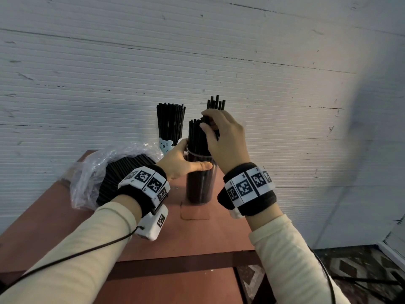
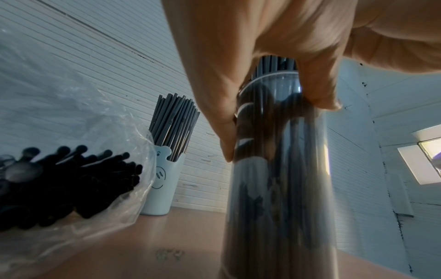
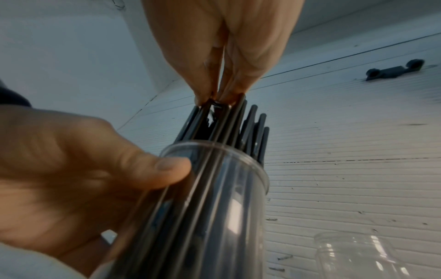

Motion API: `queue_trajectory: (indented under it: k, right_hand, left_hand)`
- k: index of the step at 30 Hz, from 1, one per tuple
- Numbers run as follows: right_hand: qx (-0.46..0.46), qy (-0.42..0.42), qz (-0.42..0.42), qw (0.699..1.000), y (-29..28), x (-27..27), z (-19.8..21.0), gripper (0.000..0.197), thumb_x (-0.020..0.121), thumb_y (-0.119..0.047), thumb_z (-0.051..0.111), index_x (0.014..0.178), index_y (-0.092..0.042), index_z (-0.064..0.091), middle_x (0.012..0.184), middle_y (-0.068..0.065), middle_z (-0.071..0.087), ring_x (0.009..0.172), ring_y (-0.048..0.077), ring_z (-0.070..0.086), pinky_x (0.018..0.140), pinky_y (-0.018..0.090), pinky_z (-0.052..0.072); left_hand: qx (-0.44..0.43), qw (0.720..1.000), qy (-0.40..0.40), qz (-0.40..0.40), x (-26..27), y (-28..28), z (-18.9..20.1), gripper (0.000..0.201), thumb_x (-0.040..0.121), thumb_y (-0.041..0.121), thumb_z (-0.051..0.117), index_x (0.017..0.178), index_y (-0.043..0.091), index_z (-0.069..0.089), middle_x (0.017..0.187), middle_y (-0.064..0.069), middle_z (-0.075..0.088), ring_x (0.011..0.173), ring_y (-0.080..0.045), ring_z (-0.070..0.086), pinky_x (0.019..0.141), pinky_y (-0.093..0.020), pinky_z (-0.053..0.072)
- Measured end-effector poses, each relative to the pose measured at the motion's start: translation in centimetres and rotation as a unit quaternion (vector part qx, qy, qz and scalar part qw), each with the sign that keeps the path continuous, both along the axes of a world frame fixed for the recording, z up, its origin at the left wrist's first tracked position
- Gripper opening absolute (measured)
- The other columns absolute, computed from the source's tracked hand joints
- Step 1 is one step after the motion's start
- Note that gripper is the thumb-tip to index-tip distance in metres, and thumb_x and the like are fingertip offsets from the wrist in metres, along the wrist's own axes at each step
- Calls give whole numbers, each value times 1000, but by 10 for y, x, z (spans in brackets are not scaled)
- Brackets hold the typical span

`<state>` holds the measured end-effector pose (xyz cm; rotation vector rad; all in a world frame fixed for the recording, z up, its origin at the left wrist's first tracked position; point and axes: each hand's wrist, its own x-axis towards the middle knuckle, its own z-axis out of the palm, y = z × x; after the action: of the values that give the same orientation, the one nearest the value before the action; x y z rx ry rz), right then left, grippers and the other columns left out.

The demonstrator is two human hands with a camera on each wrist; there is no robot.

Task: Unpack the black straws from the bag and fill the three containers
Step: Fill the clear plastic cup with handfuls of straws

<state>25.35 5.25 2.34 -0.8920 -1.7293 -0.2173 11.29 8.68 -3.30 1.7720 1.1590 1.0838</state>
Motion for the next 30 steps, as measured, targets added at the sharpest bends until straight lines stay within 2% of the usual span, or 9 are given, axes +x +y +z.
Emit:
queue_trajectory:
  k: [4, 7, 9, 12, 15, 17, 19, 24, 30]
  right_hand:
    - [-11, -5, 13, 1000, -4, 6, -3, 32, 91, -6, 58, 124, -8, 61, 114, 4, 63, 101, 14, 60, 88, 3, 36]
    - [-30, 13, 1, 999, -10, 10, -8, 43, 91, -9, 59, 133, -12, 52, 120, 3, 58, 108, 13, 52, 92, 9, 35]
    - [-18, 49, -12, 999, -14, 12, -10, 37, 89, -11, 61, 125, -9, 55, 112, 3, 57, 98, 15, 54, 86, 17, 41]
    - [-14, 96, -12, 995, -17, 13, -9, 31, 86, -11, 65, 115, -7, 53, 97, 3, 57, 75, 11, 54, 70, 9, 40]
    - [-46, 118, -8, 992, -18, 12, -6, 24, 86, -12, 66, 105, -9, 51, 81, 0, 58, 67, 10, 55, 63, 10, 42]
    - [-87, 77, -37, 992, -17, 11, -5, 14, 87, -16, 67, 95, -10, 57, 77, -3, 60, 67, 8, 53, 62, 6, 40]
    - [-128, 34, -70, 989, -15, 12, -4, 14, 89, -22, 65, 95, -11, 62, 84, -1, 64, 75, 9, 56, 63, 4, 37]
    - [-173, 31, -93, 980, -14, 13, 0, 25, 89, -29, 65, 103, -8, 66, 93, 2, 68, 87, 14, 61, 76, 19, 42]
    - [-183, 18, -74, 980, -15, 13, 6, 8, 87, -18, 68, 85, -10, 68, 74, -5, 60, 71, 7, 55, 59, 3, 35]
  left_hand:
    - [1, 1000, 7, 4, 0, 1, -1, 94, 45, 59, 85, 126, 27, 50, 119, 10, 65, 115, -12, 59, 106, -43, 43]
    - [7, 1000, 11, 7, 0, 1, -2, 95, 47, 60, 83, 129, 27, 49, 120, 10, 64, 117, -11, 57, 108, -42, 41]
    - [7, 1000, 13, 9, 1, 0, -2, 97, 48, 60, 82, 132, 27, 46, 123, 10, 62, 120, -12, 54, 109, -42, 39]
    - [6, 1000, 18, 14, 3, 0, -3, 96, 55, 54, 83, 137, 25, 42, 128, 8, 58, 122, -14, 52, 110, -40, 37]
    - [1, 1000, 15, 16, 3, 0, -2, 90, 65, 44, 85, 139, 22, 40, 131, 5, 57, 123, -14, 50, 106, -34, 37]
    - [-11, 1000, 12, 10, 3, 0, 1, 91, 65, 39, 87, 140, 21, 40, 130, 5, 56, 123, -13, 49, 103, -30, 36]
    - [-26, 1000, 16, 5, 2, -2, 3, 100, 55, 42, 89, 140, 24, 39, 129, 7, 56, 122, -13, 50, 107, -35, 36]
    - [-38, 999, 25, -12, -2, -4, 3, 113, 43, 49, 87, 141, 28, 35, 134, 10, 52, 125, -14, 51, 111, -43, 37]
    - [-24, 999, 39, -9, -4, -5, 3, 112, 42, 54, 87, 139, 28, 37, 131, 9, 56, 124, -15, 53, 110, -45, 39]
